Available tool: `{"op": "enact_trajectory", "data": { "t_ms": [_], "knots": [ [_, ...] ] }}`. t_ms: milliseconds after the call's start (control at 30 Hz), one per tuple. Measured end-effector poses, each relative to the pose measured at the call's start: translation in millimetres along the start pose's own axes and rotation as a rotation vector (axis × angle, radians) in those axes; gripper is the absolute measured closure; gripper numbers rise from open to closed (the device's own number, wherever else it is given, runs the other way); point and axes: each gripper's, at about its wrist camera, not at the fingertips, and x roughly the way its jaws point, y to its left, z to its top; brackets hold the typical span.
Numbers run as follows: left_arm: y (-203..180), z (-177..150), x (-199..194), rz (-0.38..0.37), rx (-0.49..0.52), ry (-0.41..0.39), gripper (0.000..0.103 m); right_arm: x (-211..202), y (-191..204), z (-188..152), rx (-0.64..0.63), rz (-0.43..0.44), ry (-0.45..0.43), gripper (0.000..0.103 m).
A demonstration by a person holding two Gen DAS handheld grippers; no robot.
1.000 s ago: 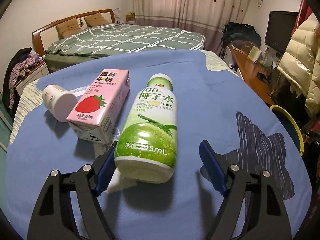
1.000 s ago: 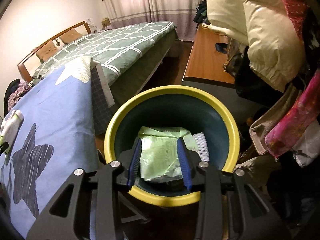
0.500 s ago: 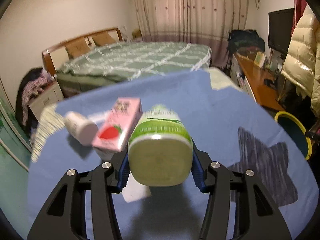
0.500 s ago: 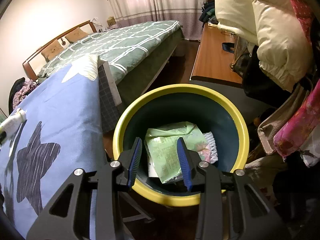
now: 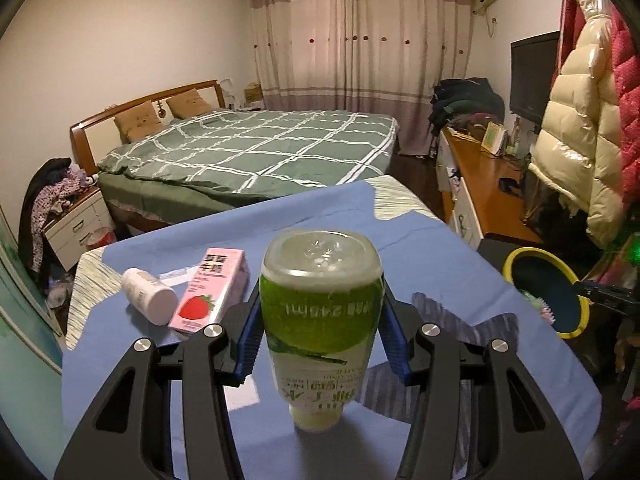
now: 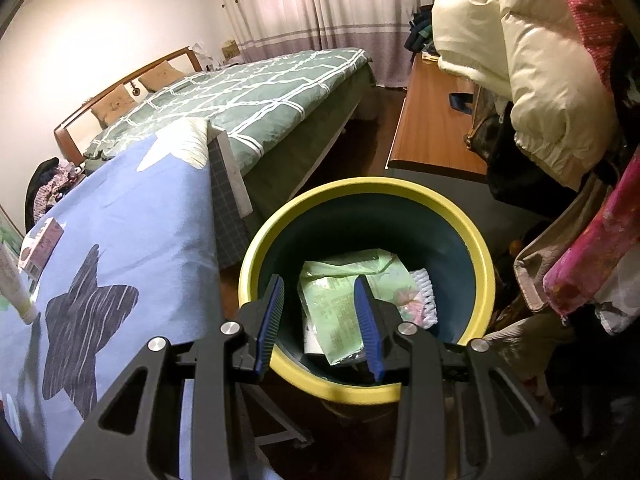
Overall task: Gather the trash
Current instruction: 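Grasp the green coconut-water bottle with the left gripper and drop it in the bin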
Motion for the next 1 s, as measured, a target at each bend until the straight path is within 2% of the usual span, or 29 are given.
{"op": "enact_trajectory", "data": {
  "t_ms": [300,467,800,1000],
  "knots": [
    [-49,13,-5,-0.088,0.041,-0.031,0.052,-10,-8,0,0.008,0.012,-0.022,0.068],
    [-92,29,-1,-0.167,0.088,-0.035,0.052,-21,-22,-1,0.021,0.006,-0.039,0.068],
    [-217,64,14,-0.375,0.209,-0.047,0.052,-44,-62,-9,0.070,-0.044,-0.075,0.068],
    [-297,66,34,-0.473,0.275,-0.015,0.052,-51,-82,-15,0.095,-0.057,-0.082,0.068]
  ]
}}
